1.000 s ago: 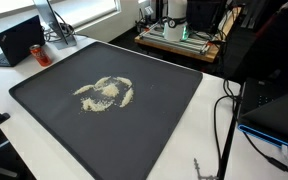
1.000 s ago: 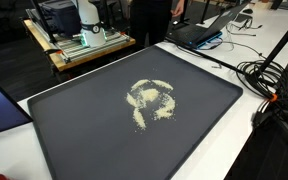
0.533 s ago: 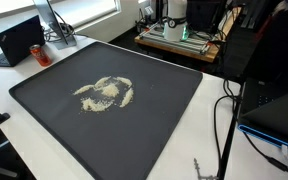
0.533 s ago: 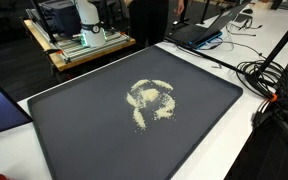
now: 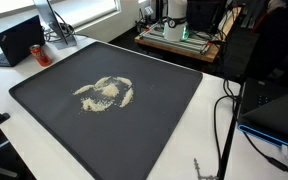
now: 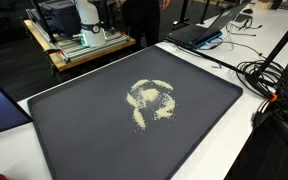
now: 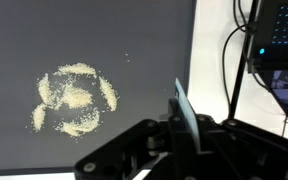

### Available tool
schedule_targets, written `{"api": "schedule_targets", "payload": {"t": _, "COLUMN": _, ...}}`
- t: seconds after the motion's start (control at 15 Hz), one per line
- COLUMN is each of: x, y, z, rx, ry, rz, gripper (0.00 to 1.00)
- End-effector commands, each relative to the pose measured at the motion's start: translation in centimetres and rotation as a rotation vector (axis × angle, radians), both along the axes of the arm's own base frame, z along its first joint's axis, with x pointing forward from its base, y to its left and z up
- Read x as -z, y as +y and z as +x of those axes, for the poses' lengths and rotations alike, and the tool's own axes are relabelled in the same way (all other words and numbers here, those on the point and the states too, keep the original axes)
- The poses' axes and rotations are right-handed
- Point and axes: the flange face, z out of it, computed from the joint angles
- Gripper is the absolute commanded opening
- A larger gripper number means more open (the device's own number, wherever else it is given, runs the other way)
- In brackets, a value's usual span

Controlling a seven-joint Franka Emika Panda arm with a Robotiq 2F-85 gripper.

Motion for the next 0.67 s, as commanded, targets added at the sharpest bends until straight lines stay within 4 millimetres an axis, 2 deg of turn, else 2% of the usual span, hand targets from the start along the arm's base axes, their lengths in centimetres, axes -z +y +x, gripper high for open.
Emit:
{"api": "schedule_targets", "payload": {"t": 0.0, "x": 3.7, "y": -2.8, "z": 3.5, "rx": 0.086, "ry": -0.053, "rz": -0.128, "gripper": 0.01}}
{"api": "schedule_targets", "payload": {"t": 0.33, "x": 10.2, "y": -8.1, "z": 8.1, "rx": 0.245, "ry": -0.064, "rz": -0.269, "gripper": 0.01}}
{"api": "schedule_targets", "payload": {"t": 0.6, "x": 14.5, "y": -10.2, "z": 11.1, "rx": 0.368, "ry": -0.051, "rz": -0.319, "gripper": 0.01}}
